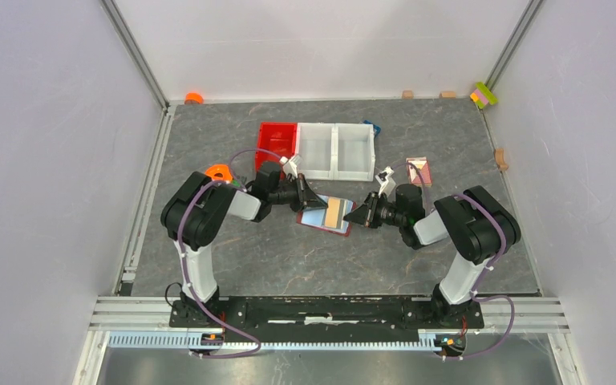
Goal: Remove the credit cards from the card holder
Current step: Remove the credit card from the card holder.
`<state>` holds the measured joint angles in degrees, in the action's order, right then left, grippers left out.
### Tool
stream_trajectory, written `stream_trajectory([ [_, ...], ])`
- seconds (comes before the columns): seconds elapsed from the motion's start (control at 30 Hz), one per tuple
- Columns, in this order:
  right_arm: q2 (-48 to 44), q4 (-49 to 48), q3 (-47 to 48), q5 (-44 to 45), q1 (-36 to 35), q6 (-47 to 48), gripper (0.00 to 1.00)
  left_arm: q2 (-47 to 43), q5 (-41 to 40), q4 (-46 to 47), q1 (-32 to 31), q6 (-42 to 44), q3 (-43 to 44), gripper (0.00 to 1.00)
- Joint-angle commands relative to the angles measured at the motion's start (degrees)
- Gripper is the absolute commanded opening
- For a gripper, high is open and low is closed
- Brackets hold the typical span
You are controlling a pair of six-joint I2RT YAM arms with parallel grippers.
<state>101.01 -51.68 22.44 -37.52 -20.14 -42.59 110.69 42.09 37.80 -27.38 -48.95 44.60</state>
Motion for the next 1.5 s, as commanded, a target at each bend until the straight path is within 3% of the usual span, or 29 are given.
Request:
stream_trajectory([
  [0.0, 0.8, 0.2, 1.9, 0.3, -0.4, 1.7, 0.01, 1.1, 2.1, -3.1, -0.3, 2.0, 2.2, 0.06],
  [0.17, 1.3, 0.2, 2.2, -0.2, -0.4, 1.6, 0.0, 2.6, 3.2, -3.8, -0.5, 1.6, 3.1, 0.31],
  [0.3, 1.5, 0.1, 2.4, -0.4, -0.5, 1.6, 0.0, 3.9, 3.8, -5.0, -0.7, 1.5, 4.0, 0.38],
  [0.43, 1.9, 0.7, 2.7, -0.4, -0.6, 1.7, 0.0, 4.6, 4.5, -5.9, -0.8, 1.6, 4.7, 0.38],
  [0.53, 2.2, 1.1, 2.9, -0.5, -0.6, 1.8, 0.0, 5.4, 6.0, -5.1, -1.2, 0.9, 5.2, 0.35],
  [0.67, 2.1, 1.5, 3.0, -0.3, -0.7, 2.0, 0.0, 5.7, 7.0, -2.4, -1.3, -0.5, 4.9, 0.14],
  [0.8, 1.7, 1.7, 2.9, -0.1, -0.6, 2.2, 0.0, 4.5, 6.3, -2.5, -1.1, 0.1, 4.1, 0.02],
  [1.47, 0.6, 2.8, 1.8, 1.4, 1.4, 2.4, 0.0, 1.9, 5.0, -3.3, 3.3, 0.6, 1.1, 0.02],
])
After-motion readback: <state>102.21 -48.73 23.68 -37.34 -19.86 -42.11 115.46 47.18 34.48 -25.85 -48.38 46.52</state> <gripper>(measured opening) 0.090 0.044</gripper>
